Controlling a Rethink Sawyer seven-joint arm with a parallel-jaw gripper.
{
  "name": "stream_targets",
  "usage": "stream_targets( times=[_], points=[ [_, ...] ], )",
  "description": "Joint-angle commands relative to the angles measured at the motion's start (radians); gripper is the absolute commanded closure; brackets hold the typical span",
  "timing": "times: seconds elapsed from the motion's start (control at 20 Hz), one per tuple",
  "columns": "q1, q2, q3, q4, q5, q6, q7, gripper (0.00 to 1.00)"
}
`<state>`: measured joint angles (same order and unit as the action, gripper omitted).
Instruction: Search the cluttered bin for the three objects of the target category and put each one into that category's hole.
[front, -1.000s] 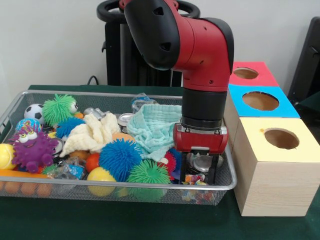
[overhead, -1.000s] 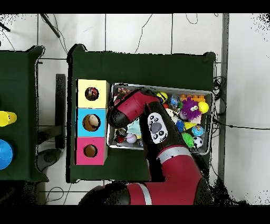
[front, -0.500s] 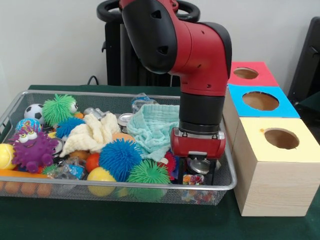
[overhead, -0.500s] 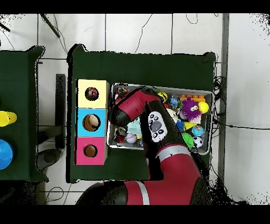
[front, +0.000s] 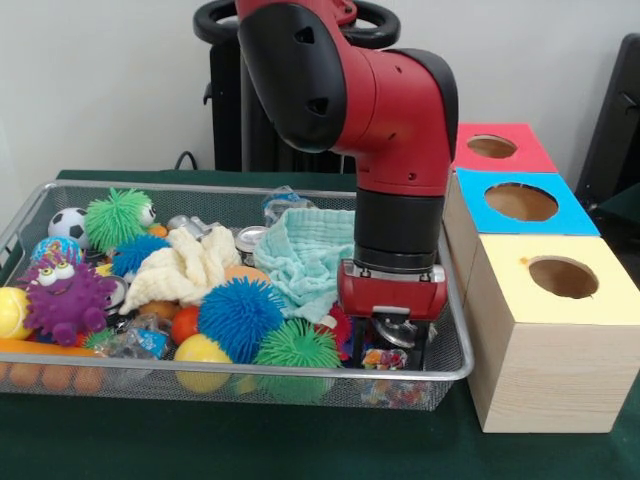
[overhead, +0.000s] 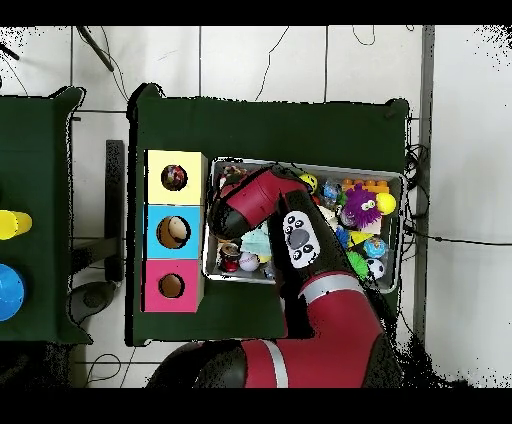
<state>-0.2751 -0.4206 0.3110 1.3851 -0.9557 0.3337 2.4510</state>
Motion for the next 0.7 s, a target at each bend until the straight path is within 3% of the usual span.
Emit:
stream_targets(
  times=[0.05,0.15,0.2,0.7],
  points=[
    [-0.051,0.084,0.033,0.007,0.016,-0.019,-0.063,0.0],
    [-0.053,0.084,0.034,0.009,0.022,-0.021,-0.06,0.0],
    [-0.055,0.084,0.034,0.01,0.025,-0.021,-0.058,1.0],
    [-0.071,0.067,0.046,0.032,0.053,0.0,-0.091,1.0]
  ],
)
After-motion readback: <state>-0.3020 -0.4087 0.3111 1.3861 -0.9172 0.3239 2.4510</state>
